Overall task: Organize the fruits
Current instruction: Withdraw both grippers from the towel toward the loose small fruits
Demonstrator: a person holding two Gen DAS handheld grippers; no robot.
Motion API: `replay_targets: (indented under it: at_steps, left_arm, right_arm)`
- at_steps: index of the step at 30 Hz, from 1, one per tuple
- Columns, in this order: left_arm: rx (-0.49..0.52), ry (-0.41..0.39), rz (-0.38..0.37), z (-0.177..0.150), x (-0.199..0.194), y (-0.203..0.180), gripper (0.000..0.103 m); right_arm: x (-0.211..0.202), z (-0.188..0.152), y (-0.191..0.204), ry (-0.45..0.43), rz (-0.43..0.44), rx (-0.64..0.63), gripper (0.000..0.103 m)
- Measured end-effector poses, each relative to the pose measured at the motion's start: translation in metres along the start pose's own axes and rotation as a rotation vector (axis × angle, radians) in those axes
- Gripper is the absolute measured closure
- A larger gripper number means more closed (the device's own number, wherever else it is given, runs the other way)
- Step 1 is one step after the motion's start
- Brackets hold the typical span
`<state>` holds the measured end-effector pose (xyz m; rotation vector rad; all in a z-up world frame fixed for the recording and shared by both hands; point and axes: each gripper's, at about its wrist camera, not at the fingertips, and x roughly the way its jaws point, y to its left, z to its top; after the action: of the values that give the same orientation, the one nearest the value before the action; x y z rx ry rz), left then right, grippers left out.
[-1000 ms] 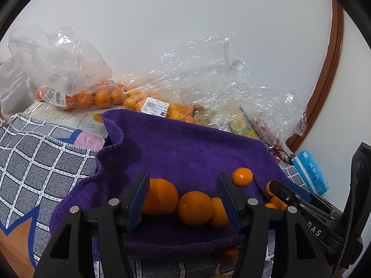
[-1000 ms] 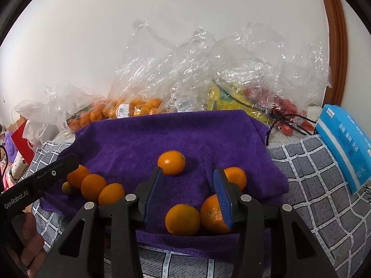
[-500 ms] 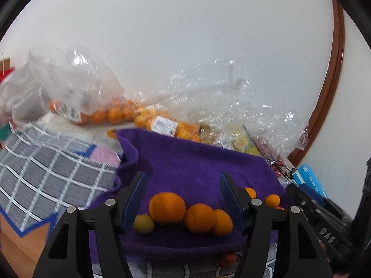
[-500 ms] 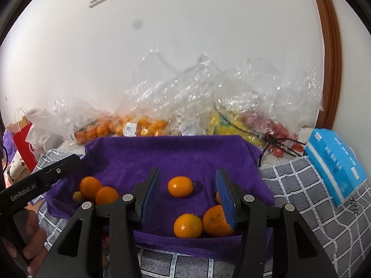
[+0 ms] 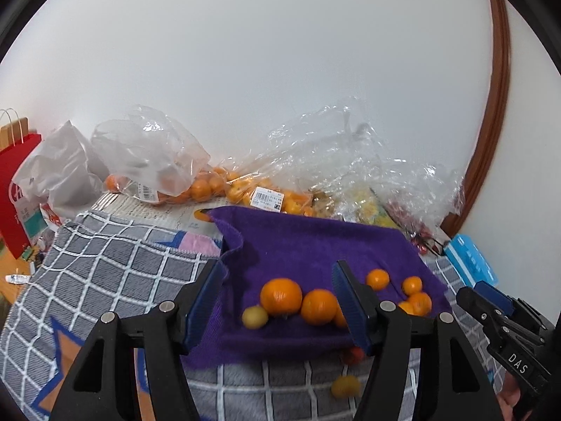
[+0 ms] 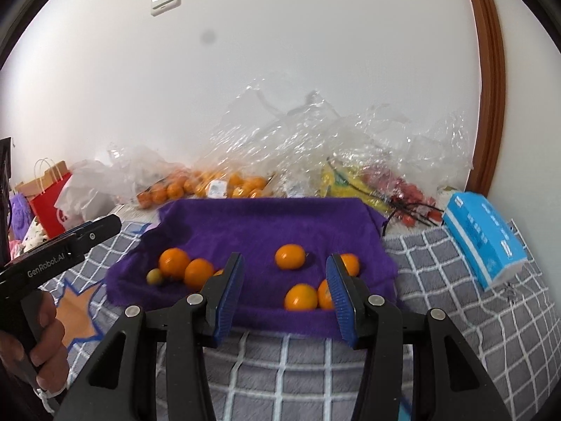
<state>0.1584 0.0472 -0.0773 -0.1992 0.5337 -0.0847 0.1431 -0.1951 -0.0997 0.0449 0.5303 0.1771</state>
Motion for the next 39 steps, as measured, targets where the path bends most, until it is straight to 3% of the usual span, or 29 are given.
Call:
replay_targets:
  at_steps: [18, 23, 39]
  left_arm:
    - [0.046, 0.066, 0.003, -0.037, -0.054, 0.016, 0.040]
    - [0.017, 0.083, 0.004, -0.043, -0.054, 0.029, 0.040]
    - [-0.033, 0.102, -0.040, -0.054, -0.030, 0.064, 0.045]
  right_arm:
    - [-0.052, -0.029, 0.035, -0.014, 0.003, -0.003, 0.054]
    - [-0.050, -0.034, 0.043, -0.014, 0.000, 0.009, 0.054]
    - [-0.004, -0.056, 0.073, 0.111, 0.063, -0.035, 0.063]
